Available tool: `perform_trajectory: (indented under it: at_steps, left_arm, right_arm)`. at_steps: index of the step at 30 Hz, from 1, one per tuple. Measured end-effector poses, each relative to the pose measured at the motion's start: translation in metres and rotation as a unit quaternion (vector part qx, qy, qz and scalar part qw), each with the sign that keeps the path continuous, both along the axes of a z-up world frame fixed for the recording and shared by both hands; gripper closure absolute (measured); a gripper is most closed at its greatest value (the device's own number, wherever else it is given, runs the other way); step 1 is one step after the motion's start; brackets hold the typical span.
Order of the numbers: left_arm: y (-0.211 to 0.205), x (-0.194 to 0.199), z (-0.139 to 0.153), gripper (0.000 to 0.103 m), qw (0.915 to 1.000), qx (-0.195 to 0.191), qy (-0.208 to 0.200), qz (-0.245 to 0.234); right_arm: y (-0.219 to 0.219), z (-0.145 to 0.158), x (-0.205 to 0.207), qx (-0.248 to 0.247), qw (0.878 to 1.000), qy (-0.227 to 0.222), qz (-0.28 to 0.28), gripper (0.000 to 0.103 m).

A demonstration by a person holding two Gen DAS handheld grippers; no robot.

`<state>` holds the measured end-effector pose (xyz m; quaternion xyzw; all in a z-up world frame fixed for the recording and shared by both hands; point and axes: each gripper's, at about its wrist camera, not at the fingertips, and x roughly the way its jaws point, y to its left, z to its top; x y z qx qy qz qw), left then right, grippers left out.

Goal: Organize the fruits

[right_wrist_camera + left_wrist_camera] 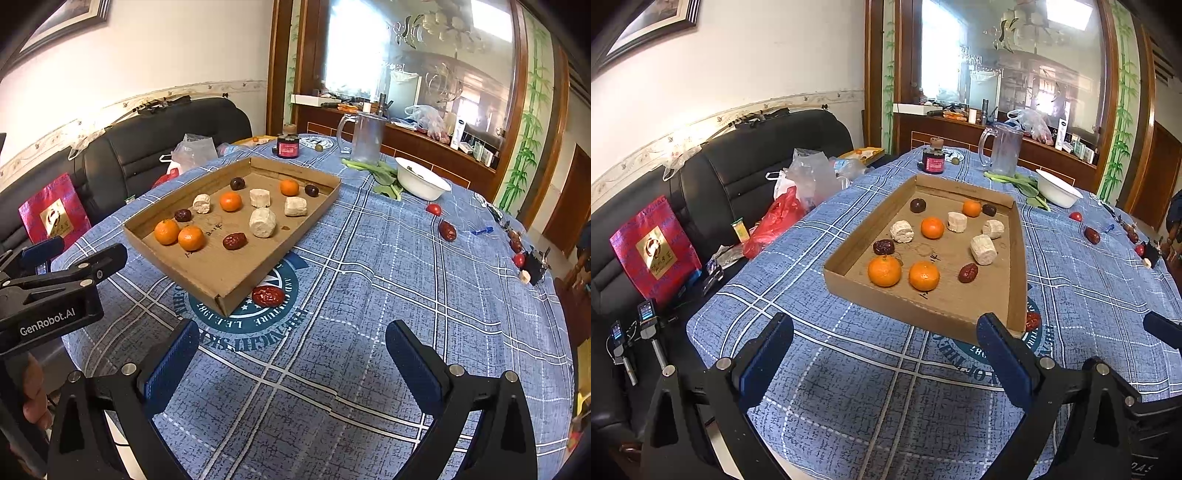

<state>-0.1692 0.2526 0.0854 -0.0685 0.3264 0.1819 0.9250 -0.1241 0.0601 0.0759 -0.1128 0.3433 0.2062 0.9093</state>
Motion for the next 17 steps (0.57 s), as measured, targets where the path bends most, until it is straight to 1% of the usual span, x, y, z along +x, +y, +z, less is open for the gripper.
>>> perform_trajectory:
  at_steps: [8, 17]
  left_arm:
    - [-0.0028, -0.0002, 0.0003, 0.004, 1.0000, 0.008, 0.001, -0.004]
    - [-0.0005, 0.0030, 0.0012, 0.004, 0.9999, -0.007, 0.006, -0.008]
  right_arm:
    - [-0.0003, -0.0004, 0.0019, 0.004, 1.000, 0.007, -0.005, 0.001]
    - [-0.0034, -0.0012, 0.0024, 0.004, 1.000, 0.011, -0.009, 0.001]
